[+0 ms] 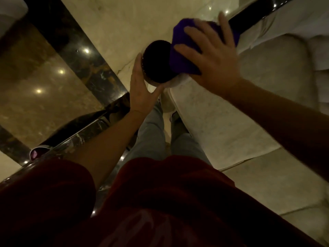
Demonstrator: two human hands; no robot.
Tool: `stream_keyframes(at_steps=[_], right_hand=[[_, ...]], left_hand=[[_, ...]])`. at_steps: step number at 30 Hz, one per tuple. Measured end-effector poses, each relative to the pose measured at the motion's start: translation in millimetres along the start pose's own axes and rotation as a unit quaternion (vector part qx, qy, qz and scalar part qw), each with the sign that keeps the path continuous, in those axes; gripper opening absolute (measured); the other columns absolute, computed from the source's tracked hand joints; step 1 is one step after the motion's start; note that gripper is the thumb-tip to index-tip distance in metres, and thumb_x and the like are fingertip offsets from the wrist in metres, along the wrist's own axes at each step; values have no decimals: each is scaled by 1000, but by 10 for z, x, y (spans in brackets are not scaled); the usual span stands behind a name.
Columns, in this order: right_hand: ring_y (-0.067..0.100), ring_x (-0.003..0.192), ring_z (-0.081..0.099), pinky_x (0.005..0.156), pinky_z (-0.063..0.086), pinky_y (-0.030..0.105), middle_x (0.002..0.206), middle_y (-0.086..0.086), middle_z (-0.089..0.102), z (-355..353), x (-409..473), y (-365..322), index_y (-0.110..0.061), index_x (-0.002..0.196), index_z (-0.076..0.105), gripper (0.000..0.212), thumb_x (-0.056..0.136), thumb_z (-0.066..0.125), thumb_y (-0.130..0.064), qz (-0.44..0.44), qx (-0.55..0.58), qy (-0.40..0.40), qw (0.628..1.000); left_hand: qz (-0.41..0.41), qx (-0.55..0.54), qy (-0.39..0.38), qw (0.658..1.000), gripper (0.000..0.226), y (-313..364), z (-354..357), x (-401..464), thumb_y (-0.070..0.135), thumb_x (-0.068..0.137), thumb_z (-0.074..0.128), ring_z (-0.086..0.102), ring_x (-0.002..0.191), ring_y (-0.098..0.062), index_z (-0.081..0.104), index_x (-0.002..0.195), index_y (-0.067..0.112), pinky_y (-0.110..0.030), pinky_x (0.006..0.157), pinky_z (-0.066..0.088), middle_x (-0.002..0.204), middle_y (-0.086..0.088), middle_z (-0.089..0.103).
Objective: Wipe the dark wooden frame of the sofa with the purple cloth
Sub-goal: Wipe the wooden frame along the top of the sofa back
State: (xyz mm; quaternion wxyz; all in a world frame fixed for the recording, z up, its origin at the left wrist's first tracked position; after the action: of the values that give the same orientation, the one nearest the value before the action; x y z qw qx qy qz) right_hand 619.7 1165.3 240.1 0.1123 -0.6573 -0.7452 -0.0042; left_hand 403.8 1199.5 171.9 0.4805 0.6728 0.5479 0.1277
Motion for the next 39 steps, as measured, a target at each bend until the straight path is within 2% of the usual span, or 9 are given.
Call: stream_keyframes(at_steps=[3,11,16,18,22,28,32,36,39], right_hand=[[36,137,56,111,39,71,142,12,64,-68,-6,74,-24,133,68,42,102,59,-51,52,-28,14,998],[39,144,46,121,25,65,153,15,53,269,273,-827,-23,145,59,57,93,66,-45,254,103,18,961],[39,145,45,122,23,66,153,11,53,137,236,-494,-30,143,61,51,95,57,-50,150,52,-32,987],[37,145,46,121,24,66,151,8,56,-7,140,-101,-30,138,64,48,95,59,-49,184,16,-1,983],[38,138,53,116,32,67,144,11,61,-234,93,418,-26,132,69,48,93,67,-54,250,-31,78,964],[43,144,45,119,27,69,149,14,57,-7,134,-160,-23,134,68,53,87,71,-48,261,6,39,965],[38,144,46,121,22,67,145,12,60,167,111,-502,-23,132,69,55,91,66,-60,217,59,-7,974],[36,145,45,122,19,67,141,9,62,-57,99,-108,-26,131,67,50,90,66,-56,176,37,-18,984],[34,143,47,123,19,67,142,9,60,-366,79,705,-25,131,65,53,89,66,-56,252,-7,39,967]], left_hand=[[-13,-15,20,1000,99,-57,44,-24,39,89,81,35,150,-24,22,159,1,-33,121,34,164,-17,34],[13,23,-28,999,97,-126,-84,30,44,84,81,45,143,-24,31,155,0,-44,112,46,156,-14,45],[63,28,-41,997,98,-10,-191,66,47,86,81,45,144,-23,28,158,7,-39,113,45,161,3,35],[66,23,-37,997,98,32,-188,82,48,88,79,42,147,-24,24,161,12,-47,114,44,161,12,27],[33,5,-45,998,88,7,-171,76,54,93,69,38,148,-19,23,161,23,-52,106,52,163,1,33],[34,16,-67,997,84,-9,-245,179,58,93,67,40,147,-16,23,161,33,-49,110,49,162,-2,37],[23,17,-75,997,83,-3,-231,184,55,93,68,42,144,-12,23,160,35,-48,105,53,161,-1,39],[82,143,-41,985,85,156,-260,157,60,94,64,43,145,-25,30,159,18,-46,118,39,160,-9,43],[134,208,-17,969,84,366,-228,181,57,95,62,41,146,-33,33,158,10,-53,118,35,162,-13,40]])
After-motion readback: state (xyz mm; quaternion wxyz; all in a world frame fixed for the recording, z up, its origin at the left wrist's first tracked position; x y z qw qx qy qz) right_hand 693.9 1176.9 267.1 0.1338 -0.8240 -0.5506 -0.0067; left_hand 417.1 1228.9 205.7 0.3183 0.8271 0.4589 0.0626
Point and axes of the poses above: each hand's wrist, its own x-axis towards the middle knuckle, its own z-axis out of the palm, y = z × x, the point moved 5 cm from there along x, towards the middle knuckle
